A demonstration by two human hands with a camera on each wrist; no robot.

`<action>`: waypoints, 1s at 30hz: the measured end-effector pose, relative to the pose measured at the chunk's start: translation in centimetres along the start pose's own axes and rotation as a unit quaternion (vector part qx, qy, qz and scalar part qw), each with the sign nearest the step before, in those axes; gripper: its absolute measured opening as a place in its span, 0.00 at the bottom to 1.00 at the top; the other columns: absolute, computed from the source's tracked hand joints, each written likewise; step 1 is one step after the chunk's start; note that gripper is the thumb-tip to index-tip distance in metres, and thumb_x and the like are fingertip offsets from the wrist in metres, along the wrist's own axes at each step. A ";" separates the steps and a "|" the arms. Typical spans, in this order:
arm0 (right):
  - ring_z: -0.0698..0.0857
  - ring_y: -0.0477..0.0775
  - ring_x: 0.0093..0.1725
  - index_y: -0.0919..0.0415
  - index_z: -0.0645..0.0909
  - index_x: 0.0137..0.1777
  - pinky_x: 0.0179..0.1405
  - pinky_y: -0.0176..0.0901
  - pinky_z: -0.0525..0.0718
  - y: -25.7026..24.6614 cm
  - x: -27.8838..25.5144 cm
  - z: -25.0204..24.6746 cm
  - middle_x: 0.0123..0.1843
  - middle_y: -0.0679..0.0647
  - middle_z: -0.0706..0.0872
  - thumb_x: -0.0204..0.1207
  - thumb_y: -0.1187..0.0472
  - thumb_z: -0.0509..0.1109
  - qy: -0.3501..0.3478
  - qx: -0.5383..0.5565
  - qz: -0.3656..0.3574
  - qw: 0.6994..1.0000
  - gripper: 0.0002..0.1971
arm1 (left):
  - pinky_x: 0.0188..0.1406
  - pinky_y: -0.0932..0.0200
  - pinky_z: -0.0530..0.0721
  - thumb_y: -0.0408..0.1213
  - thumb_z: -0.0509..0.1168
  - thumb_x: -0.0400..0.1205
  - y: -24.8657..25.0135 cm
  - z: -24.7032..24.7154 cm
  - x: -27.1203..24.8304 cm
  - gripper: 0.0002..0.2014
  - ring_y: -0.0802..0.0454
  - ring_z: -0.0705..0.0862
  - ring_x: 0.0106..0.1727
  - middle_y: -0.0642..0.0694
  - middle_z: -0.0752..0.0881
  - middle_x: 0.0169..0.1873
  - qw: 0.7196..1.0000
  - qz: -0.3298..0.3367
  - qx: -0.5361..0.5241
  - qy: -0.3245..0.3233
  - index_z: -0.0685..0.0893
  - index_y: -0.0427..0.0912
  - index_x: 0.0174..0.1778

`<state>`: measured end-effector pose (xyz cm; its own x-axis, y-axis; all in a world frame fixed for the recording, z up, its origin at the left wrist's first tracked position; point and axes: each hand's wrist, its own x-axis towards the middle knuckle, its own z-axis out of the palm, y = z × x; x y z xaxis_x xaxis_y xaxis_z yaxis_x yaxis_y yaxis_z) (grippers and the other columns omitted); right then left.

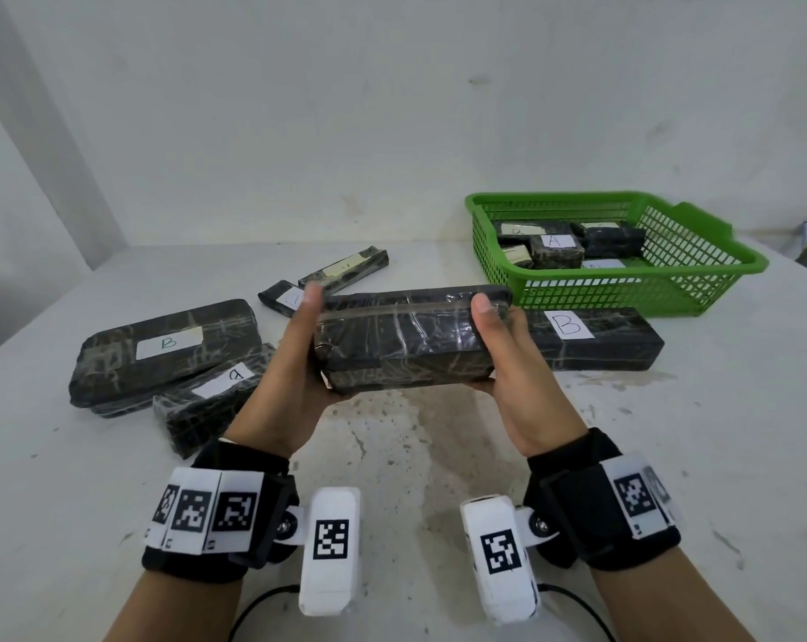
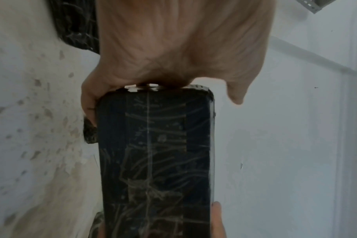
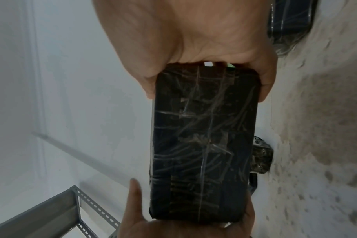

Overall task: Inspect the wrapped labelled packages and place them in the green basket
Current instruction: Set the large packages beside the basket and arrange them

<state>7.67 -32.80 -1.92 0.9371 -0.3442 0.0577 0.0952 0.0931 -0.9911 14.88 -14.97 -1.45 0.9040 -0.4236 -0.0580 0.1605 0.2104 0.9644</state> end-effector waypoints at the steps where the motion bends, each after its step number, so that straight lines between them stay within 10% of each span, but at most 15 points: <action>1: 0.75 0.48 0.77 0.29 0.67 0.63 0.80 0.63 0.68 0.1 0.0 0.0 0.76 0.44 0.76 0.63 0.26 0.67 -0.002 -0.008 0.000 1.000 0.28 | 0.60 0.39 0.84 0.69 0.62 0.78 0.1 0.0 0.0 0.37 0.45 0.86 0.67 0.45 0.88 0.64 1.000 0.001 0.004 0.004 0.75 0.47 0.76; 3: 0.76 0.48 0.75 0.26 0.68 0.57 0.80 0.62 0.69 0.0 -0.1 0.0 0.74 0.43 0.77 0.60 0.22 0.66 0.001 -0.020 -0.002 1.000 0.26 | 0.54 0.43 0.85 0.64 0.63 0.76 0.0 -0.1 0.3 0.35 0.45 0.86 0.66 0.46 0.89 0.62 1.000 0.006 0.006 0.026 0.77 0.46 0.74; 7: 0.79 0.50 0.74 0.41 0.71 0.76 0.77 0.65 0.72 0.2 0.1 -0.3 0.74 0.48 0.81 0.63 0.15 0.55 0.010 -0.008 -0.001 1.000 0.46 | 0.53 0.44 0.85 0.62 0.62 0.74 -0.1 -0.2 0.5 0.33 0.46 0.87 0.63 0.46 0.89 0.62 0.999 0.018 0.012 0.026 0.78 0.46 0.73; 24: 0.88 0.57 0.54 0.52 0.79 0.63 0.43 0.51 0.88 -0.4 0.5 -1.2 0.59 0.57 0.85 0.84 0.42 0.56 -0.013 0.202 0.092 0.975 0.19 | 0.56 0.36 0.85 0.54 0.57 0.84 0.6 0.0 -0.1 0.17 0.43 0.89 0.60 0.43 0.91 0.58 0.993 0.042 -0.108 0.029 0.84 0.47 0.55; 30: 0.91 0.56 0.46 0.49 0.77 0.72 0.20 0.34 0.73 -0.2 0.3 -1.0 0.64 0.57 0.89 0.66 0.26 0.55 -0.061 0.118 0.092 0.987 0.40 | 0.50 0.37 0.89 0.58 0.57 0.79 0.5 0.1 0.0 0.33 0.40 0.86 0.65 0.39 0.87 0.65 0.990 0.016 -0.141 0.023 0.77 0.40 0.75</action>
<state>7.64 -33.85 -1.86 0.9778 -0.1875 -0.0930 -0.0188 0.3637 -0.9313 14.90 -14.99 -0.97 0.9263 -0.3741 -0.0457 0.2296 0.4639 0.8556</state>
